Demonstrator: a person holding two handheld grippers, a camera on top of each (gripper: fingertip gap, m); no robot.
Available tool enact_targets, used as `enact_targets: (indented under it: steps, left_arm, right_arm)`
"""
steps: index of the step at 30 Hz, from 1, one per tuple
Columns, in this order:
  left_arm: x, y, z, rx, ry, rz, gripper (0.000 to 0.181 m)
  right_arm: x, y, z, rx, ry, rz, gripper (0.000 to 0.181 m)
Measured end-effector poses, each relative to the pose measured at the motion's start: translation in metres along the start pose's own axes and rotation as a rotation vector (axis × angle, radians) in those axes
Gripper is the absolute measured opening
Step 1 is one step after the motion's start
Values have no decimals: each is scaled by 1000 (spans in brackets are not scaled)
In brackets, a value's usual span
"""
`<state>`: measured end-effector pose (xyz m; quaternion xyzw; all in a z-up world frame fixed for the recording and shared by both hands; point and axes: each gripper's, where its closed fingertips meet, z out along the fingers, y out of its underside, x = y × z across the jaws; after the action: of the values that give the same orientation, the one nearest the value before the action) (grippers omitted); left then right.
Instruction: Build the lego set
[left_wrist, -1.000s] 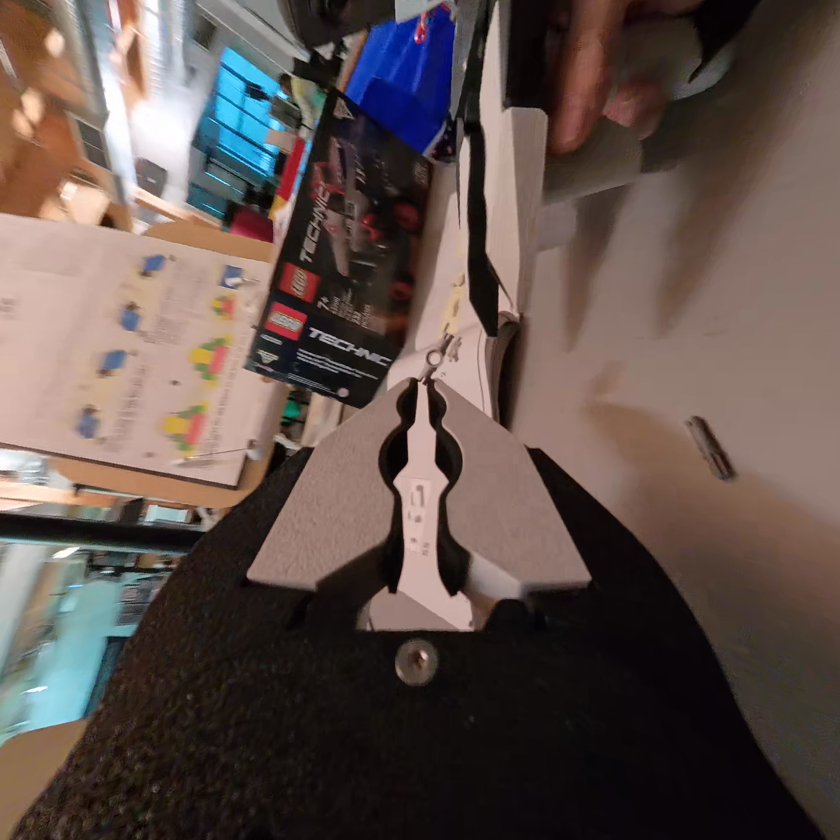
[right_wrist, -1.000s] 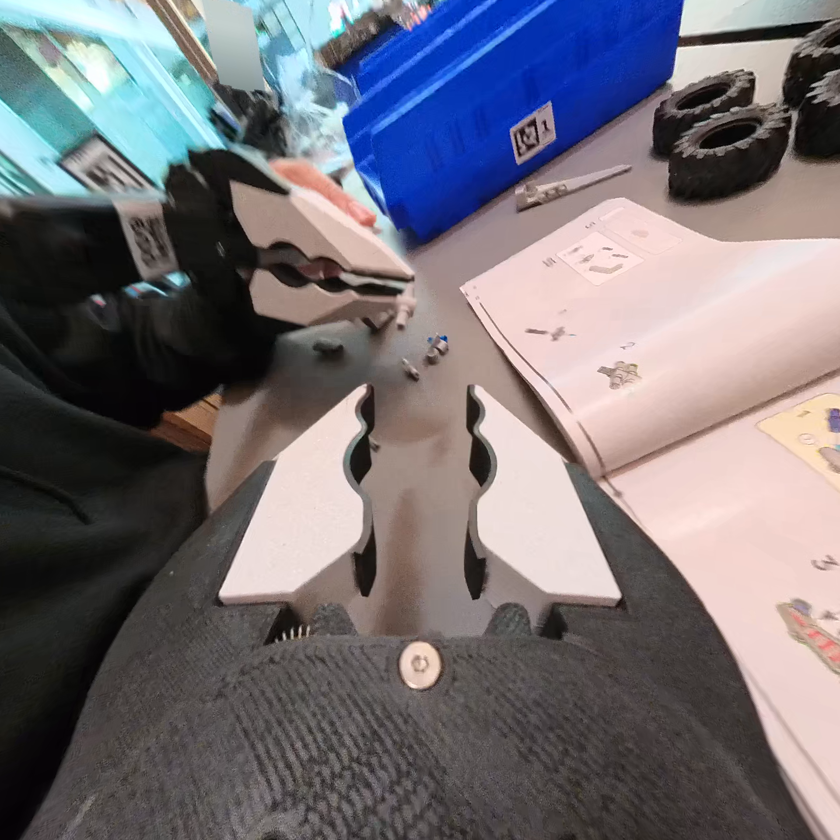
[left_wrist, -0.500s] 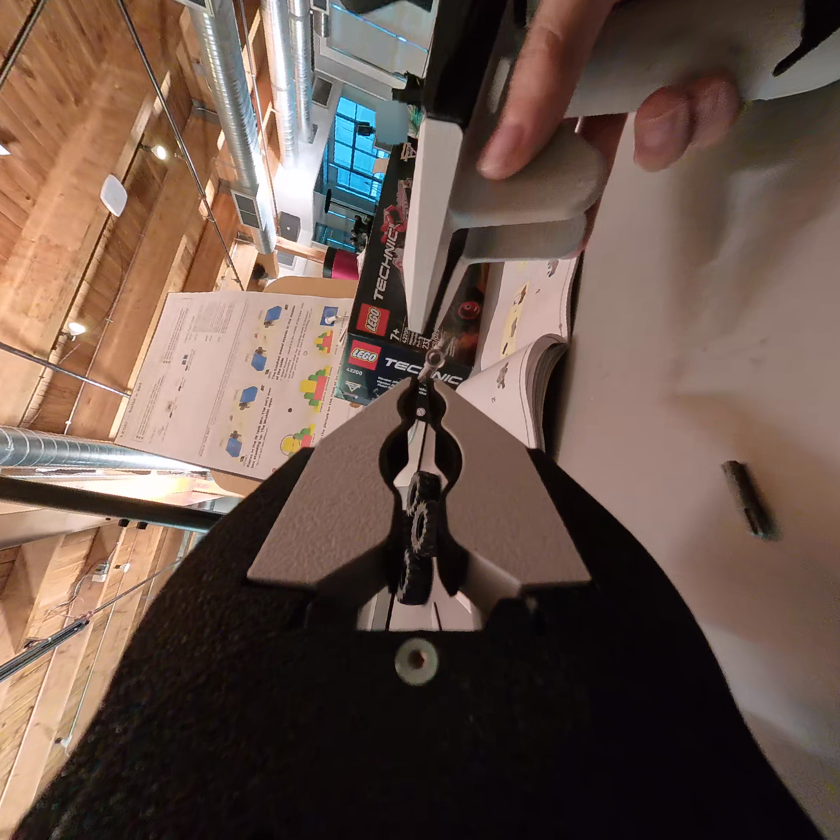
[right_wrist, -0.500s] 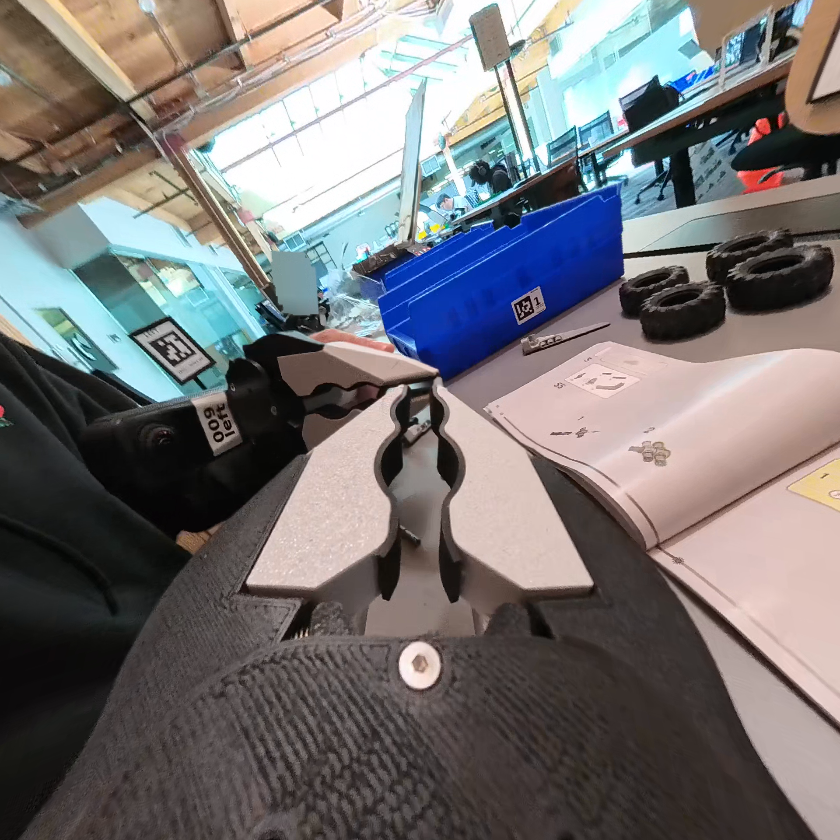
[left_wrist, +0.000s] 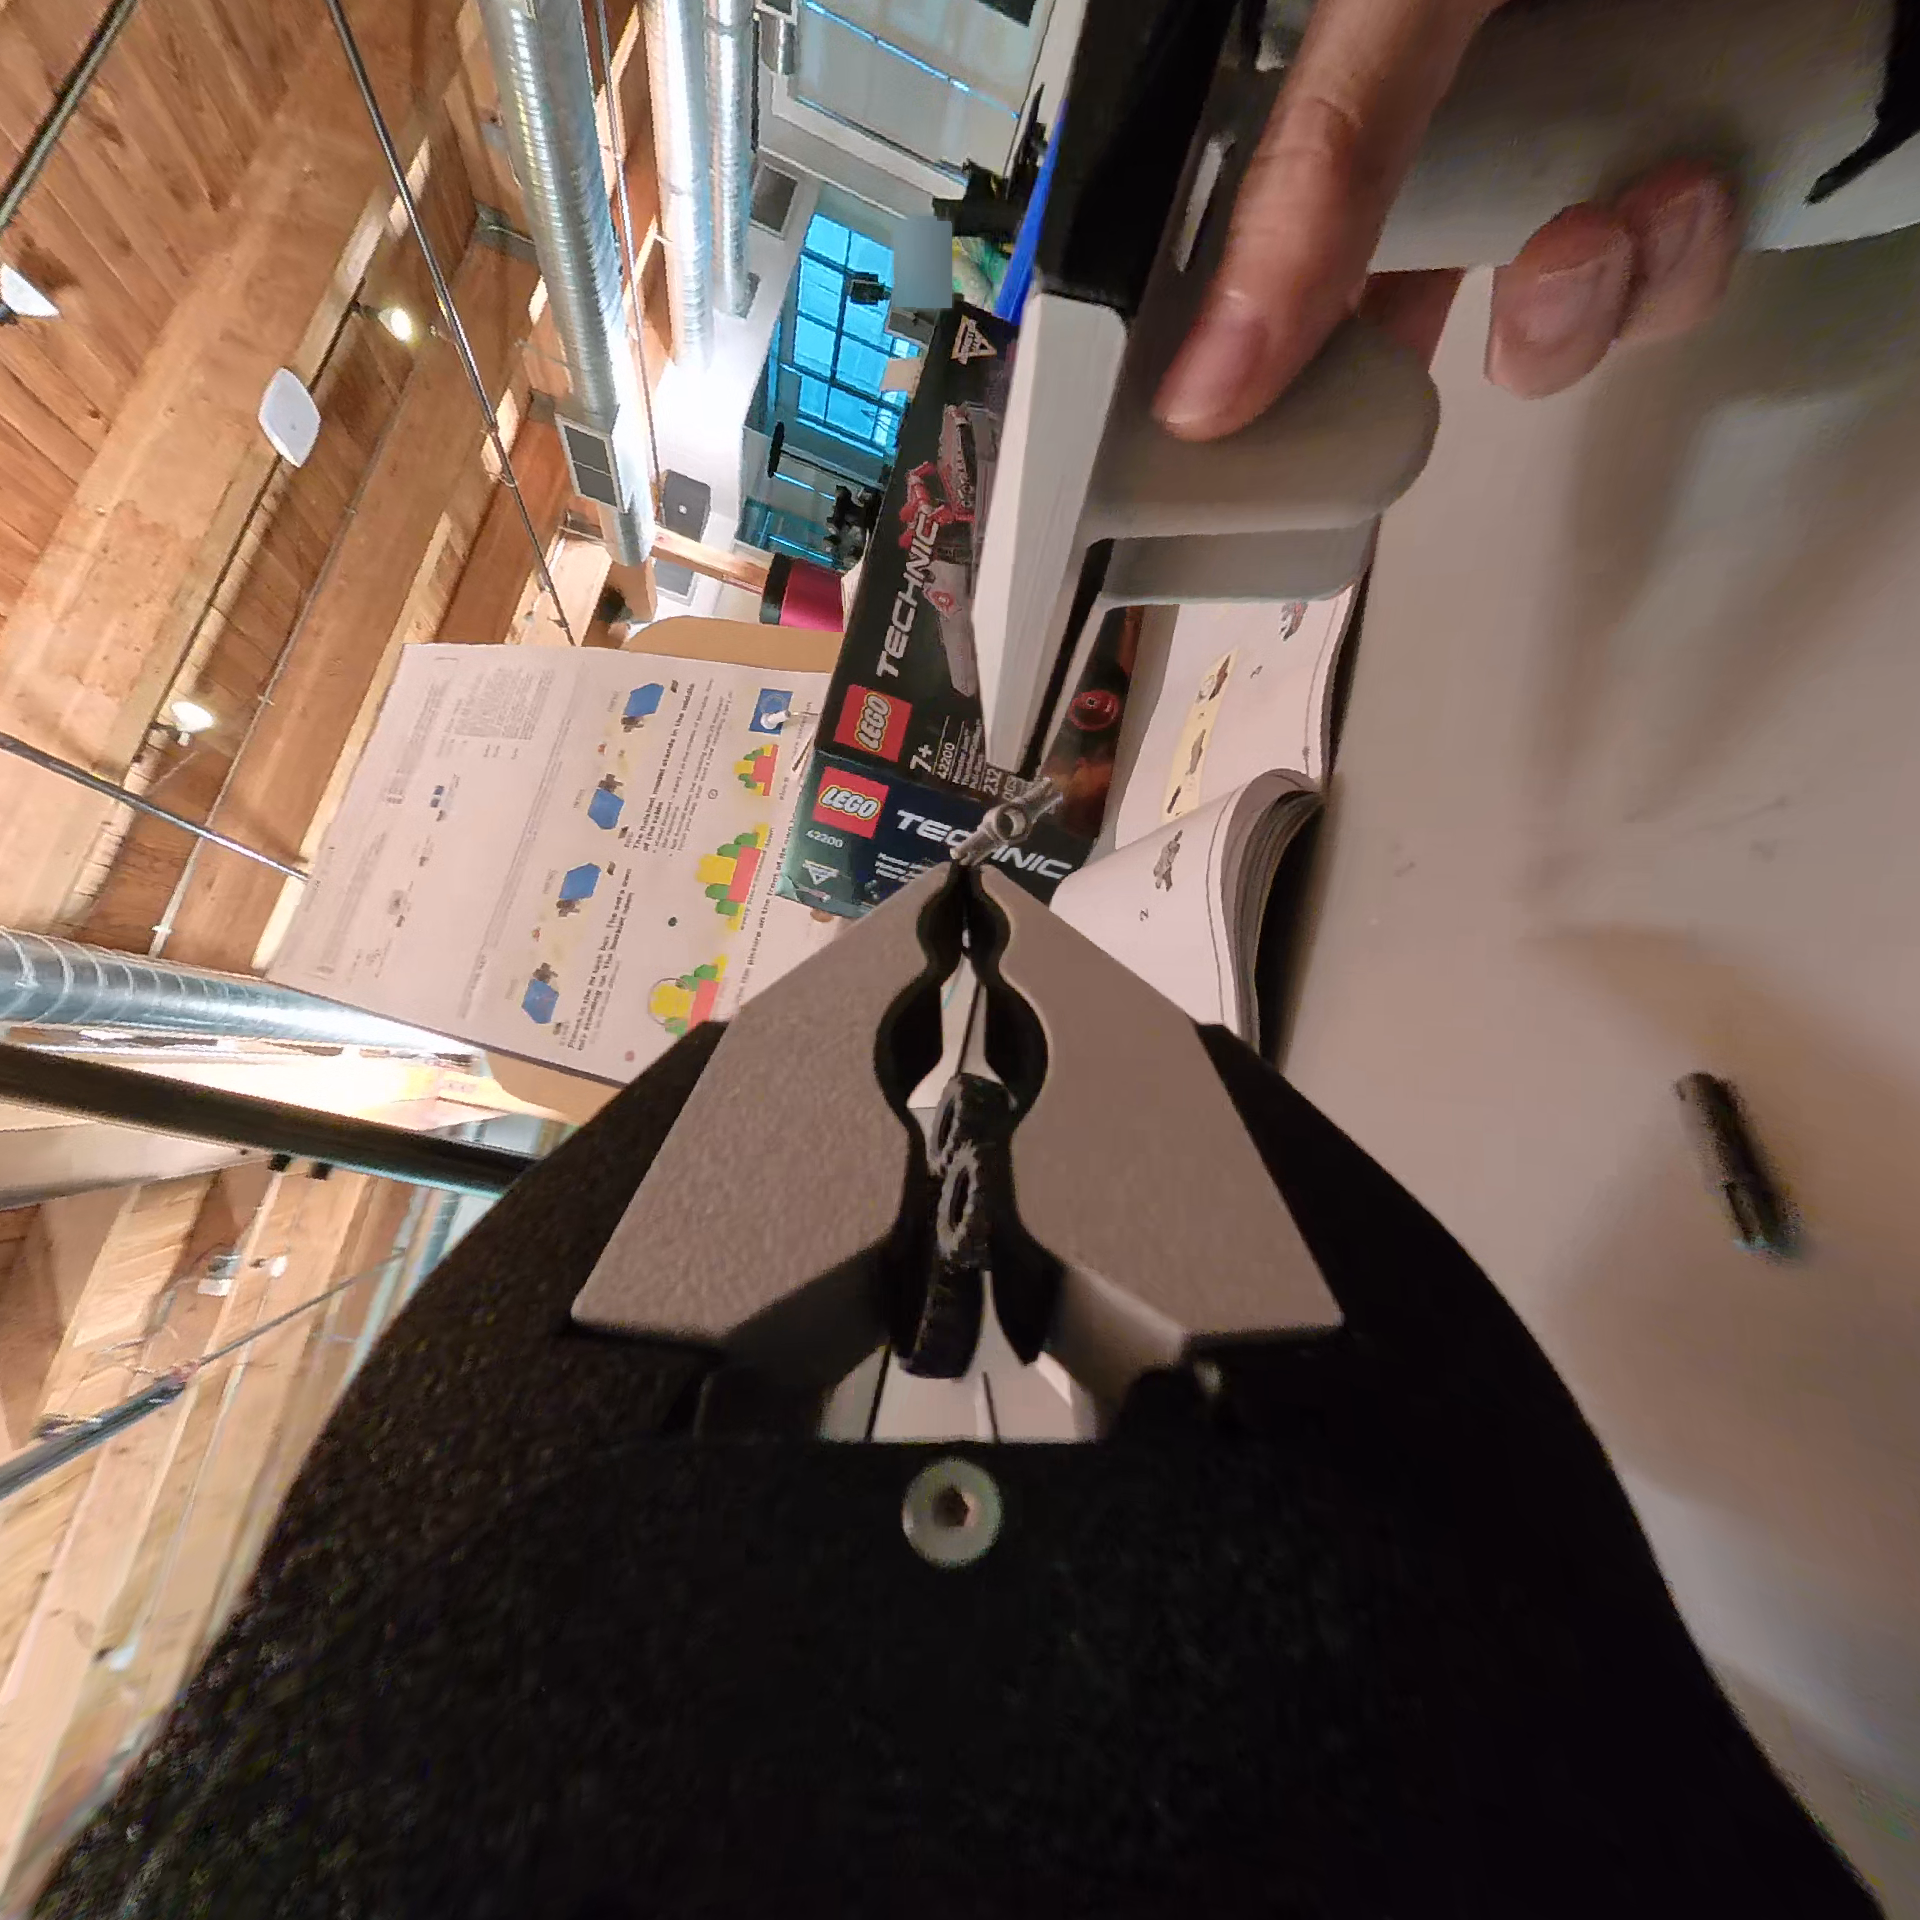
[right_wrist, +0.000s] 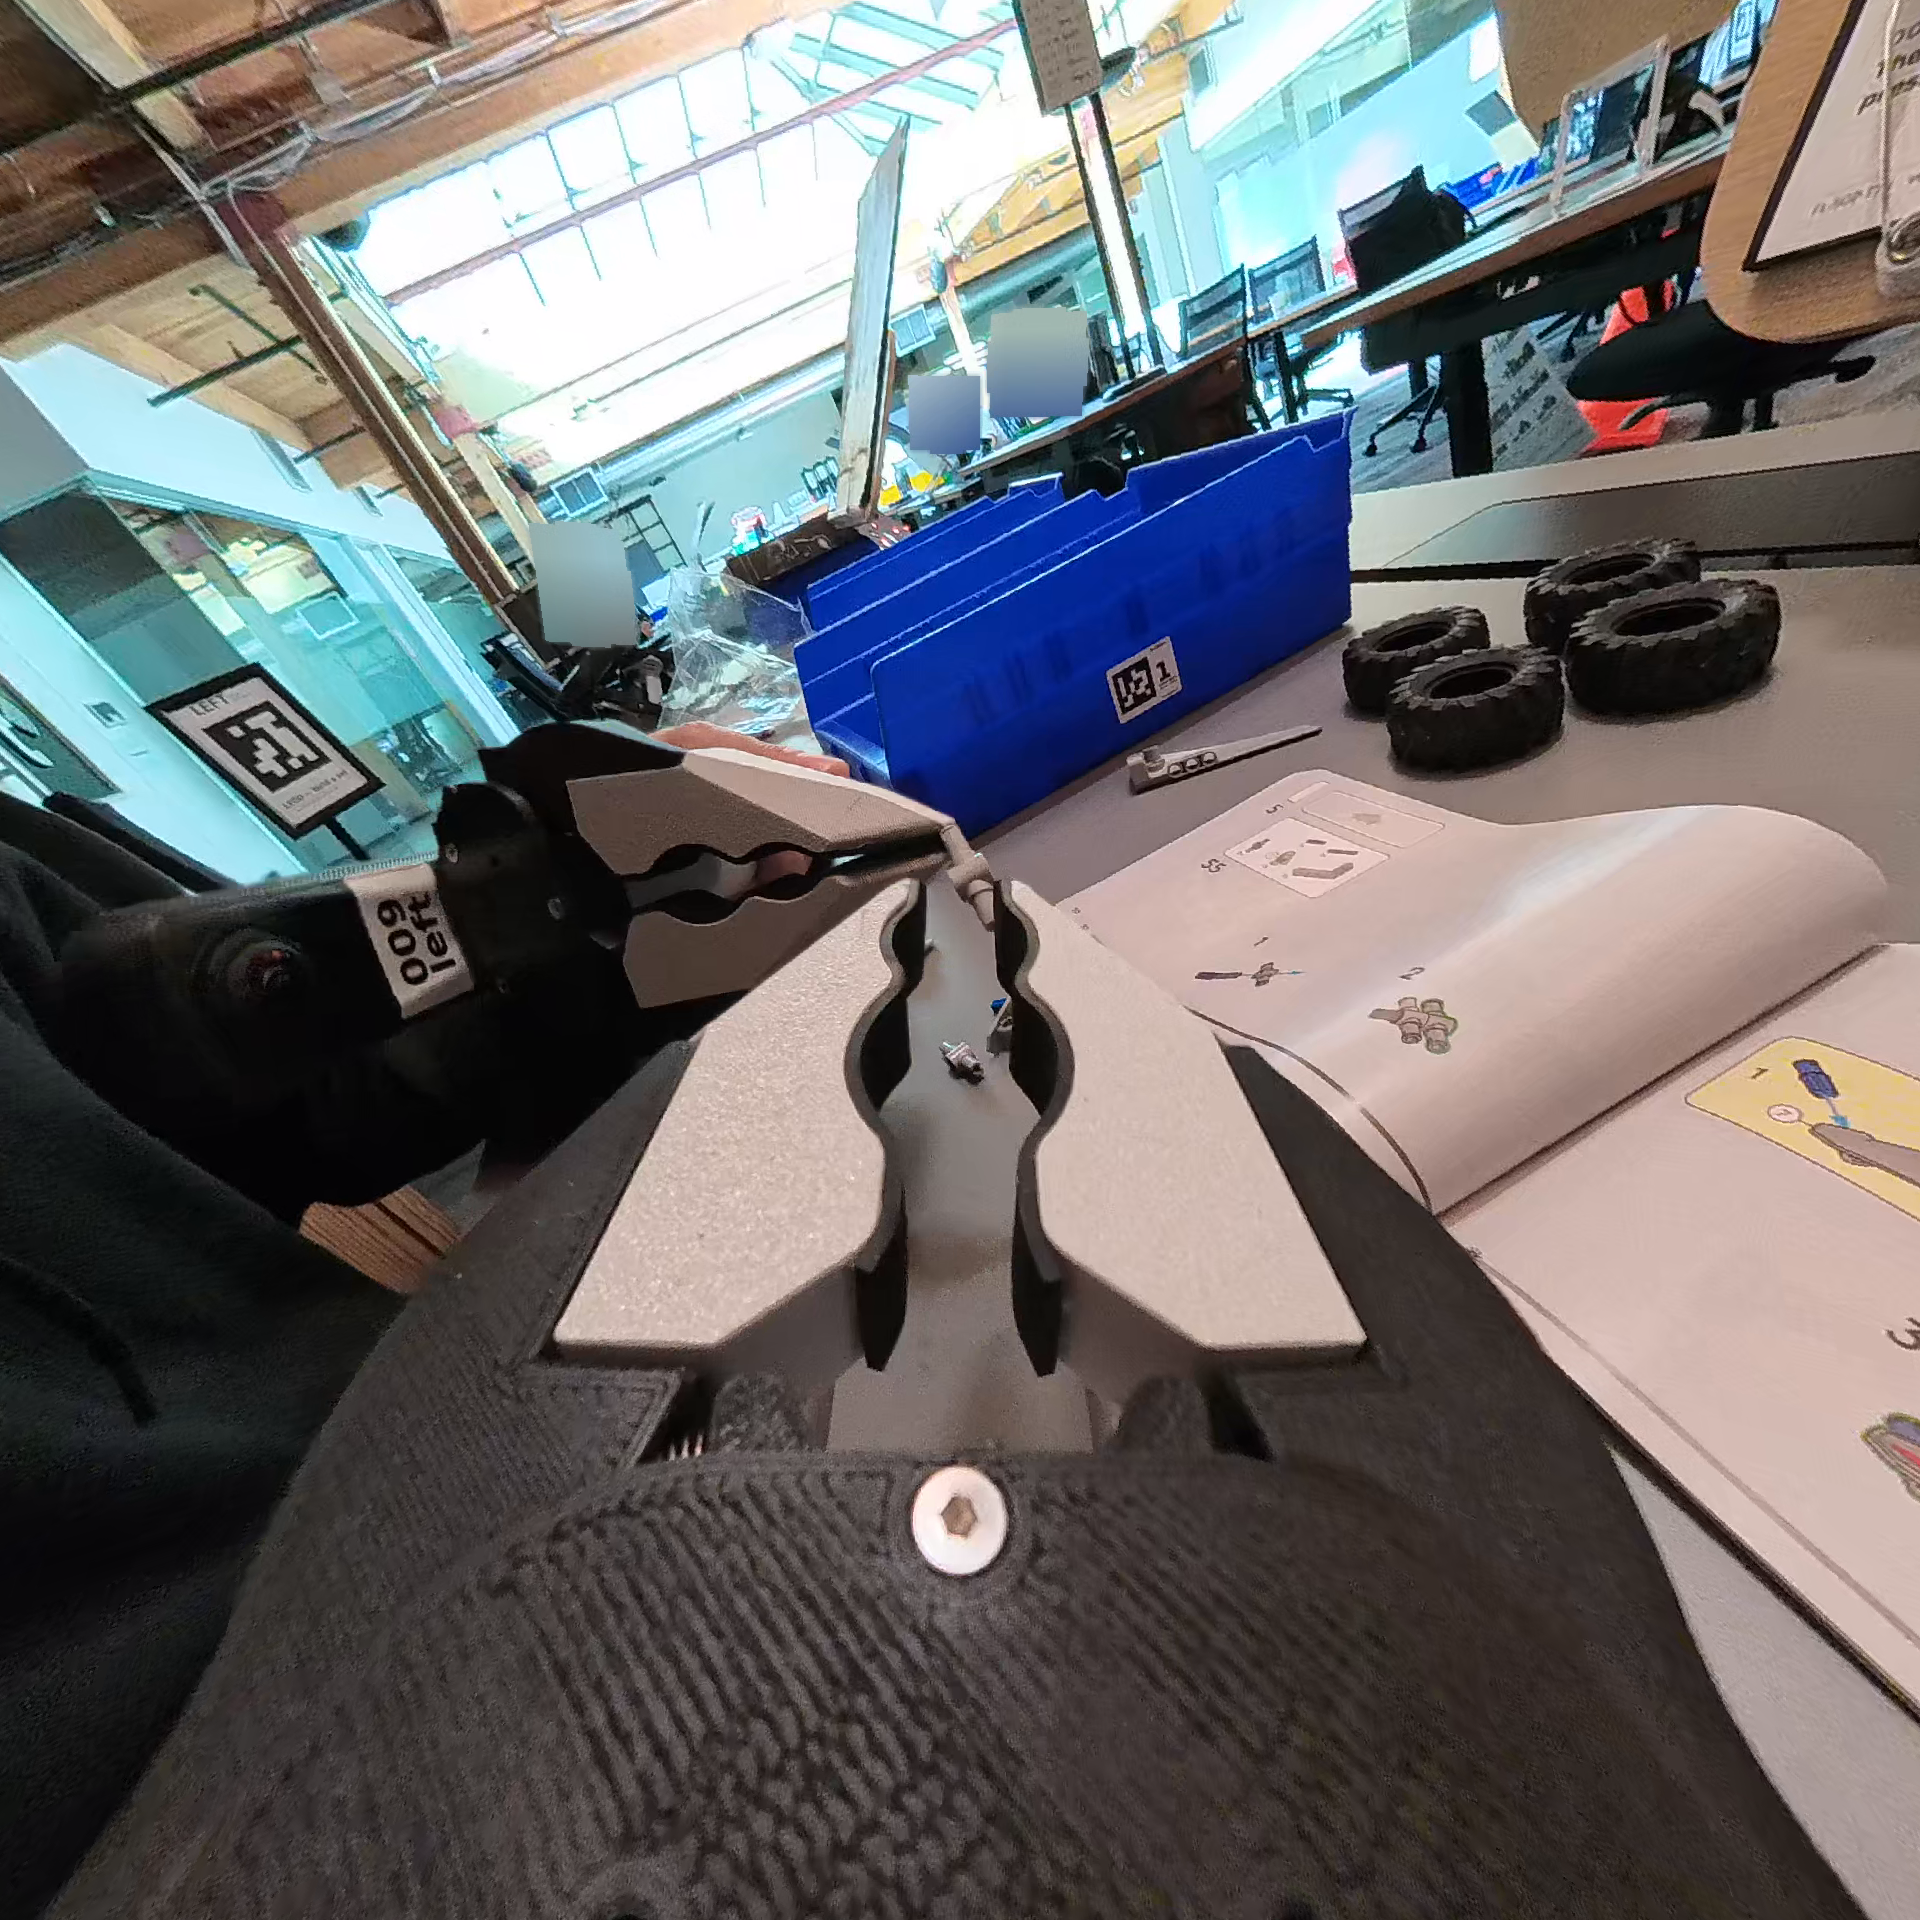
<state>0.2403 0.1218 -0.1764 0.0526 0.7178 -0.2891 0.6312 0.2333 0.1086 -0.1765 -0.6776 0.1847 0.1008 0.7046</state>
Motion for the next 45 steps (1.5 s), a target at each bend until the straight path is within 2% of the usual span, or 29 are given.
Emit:
enact_targets:
  steps: [12, 17, 22, 30, 34, 36, 39, 41, 45]
  left_arm:
    - [-9, -12, -5, 109, 28, -236, 0]
    - [-8, -14, -5, 125, 38, -263, 0]
    - [-4, -14, -4, 126, 52, -257, 0]
    - [0, -9, -2, 113, 86, -292, 0]
    - [16, -1, -7, 50, 274, -444, 6]
    - [37, -4, -23, -13, 496, -597, 14]
    - [74, 1, -56, -220, 775, -774, 19]
    - [90, 13, -69, -338, 817, -788, 16]
    - [108, 12, -71, -383, 848, -926, 13]
  right_arm:
    - [0, 11, -1, -90, -5, -26, 25]
    - [-5, 4, -1, -41, -32, -29, 13]
    - [-13, 0, 0, -9, -72, -41, 10]
    - [-6, 3, 0, -43, -15, -101, 3]
    - [-1, 1, -3, -43, 36, -154, 2]
    - [2, -1, -5, -33, 62, -155, 2]
    - [6, -1, -6, -38, 91, -162, 3]
    - [8, 1, -5, -57, 110, -176, 2]
    - [5, 11, 1, -116, 114, -198, 2]
